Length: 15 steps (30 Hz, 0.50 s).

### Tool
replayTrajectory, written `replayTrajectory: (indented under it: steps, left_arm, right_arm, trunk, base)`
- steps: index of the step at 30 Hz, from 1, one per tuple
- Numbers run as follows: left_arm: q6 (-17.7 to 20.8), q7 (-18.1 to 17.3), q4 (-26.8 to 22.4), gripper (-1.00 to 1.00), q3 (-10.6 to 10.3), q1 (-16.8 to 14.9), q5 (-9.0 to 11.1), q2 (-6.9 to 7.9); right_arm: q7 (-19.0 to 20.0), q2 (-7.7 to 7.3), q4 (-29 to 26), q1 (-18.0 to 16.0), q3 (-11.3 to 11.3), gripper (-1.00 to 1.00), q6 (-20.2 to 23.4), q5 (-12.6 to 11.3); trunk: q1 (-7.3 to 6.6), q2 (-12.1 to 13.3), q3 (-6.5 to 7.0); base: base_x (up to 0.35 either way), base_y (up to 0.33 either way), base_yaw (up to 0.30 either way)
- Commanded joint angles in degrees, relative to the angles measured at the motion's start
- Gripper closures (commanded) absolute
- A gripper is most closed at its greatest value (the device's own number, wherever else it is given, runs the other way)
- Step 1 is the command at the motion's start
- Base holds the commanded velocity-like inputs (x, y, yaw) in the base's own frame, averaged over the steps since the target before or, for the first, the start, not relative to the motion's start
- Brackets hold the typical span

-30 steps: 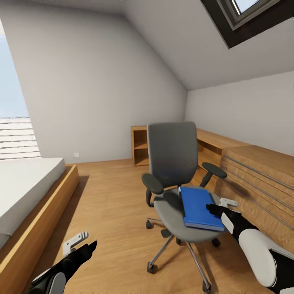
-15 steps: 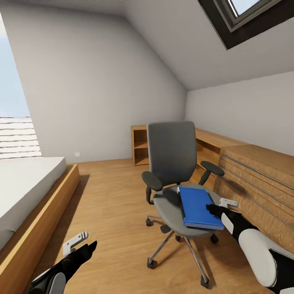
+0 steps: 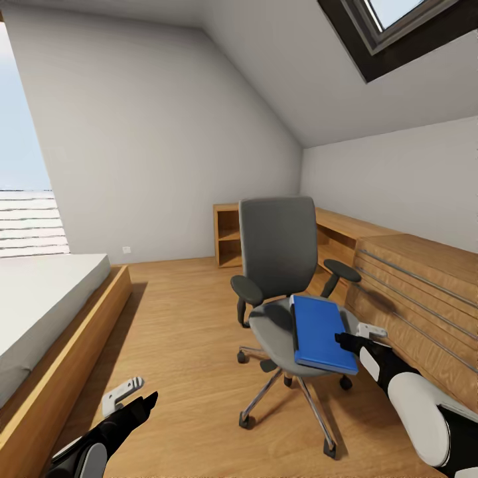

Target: In the bedroom, organize the workspace by keeping the computer under the desk, ensuring the monitor is on the desk, placing the keyboard on the desk next to the monitor, placing the mouse on the desk next to the keyboard, moving the folder from the swivel chair onto the desk next to the mouse, stacking the notebook on top of the folder with the pen on top of the notebook, and positioning the swivel chair next to the desk.

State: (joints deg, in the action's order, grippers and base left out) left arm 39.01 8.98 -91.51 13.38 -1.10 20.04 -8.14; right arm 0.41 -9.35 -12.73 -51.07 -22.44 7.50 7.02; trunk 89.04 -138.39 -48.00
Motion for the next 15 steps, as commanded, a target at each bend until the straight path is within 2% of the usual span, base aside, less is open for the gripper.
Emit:
replayTrajectory:
  steps: [1, 8, 15]
  left_arm:
    - [0.27, 0.41, -0.07, -1.00, 0.06, -0.04, 0.61, -0.04]
    - [0.27, 0.42, -0.07, -1.00, 0.06, -0.04, 0.61, -0.04]
    - [0.27, 0.43, -0.07, -1.00, 0.06, -0.04, 0.61, -0.04]
  right_arm:
    - [0.03, 0.04, 0.83, 0.01, -0.23, -1.00, 0.31, 0.62]
    - [0.03, 0.00, 0.79, 0.01, -0.23, -1.00, 0.32, 0.62]
    - [0.03, 0.03, 0.78, 0.01, -0.23, -1.00, 0.29, 0.62]
  trunk:
    - [-0.01, -0.02, -0.07]
    - [-0.01, -0.02, -0.07]
    - [-1.55, 2.79, 1.18]
  base:
    - [-0.029, 0.000, 0.000]
    - [-0.009, 0.000, 0.000]
    - [0.000, 0.000, 0.000]
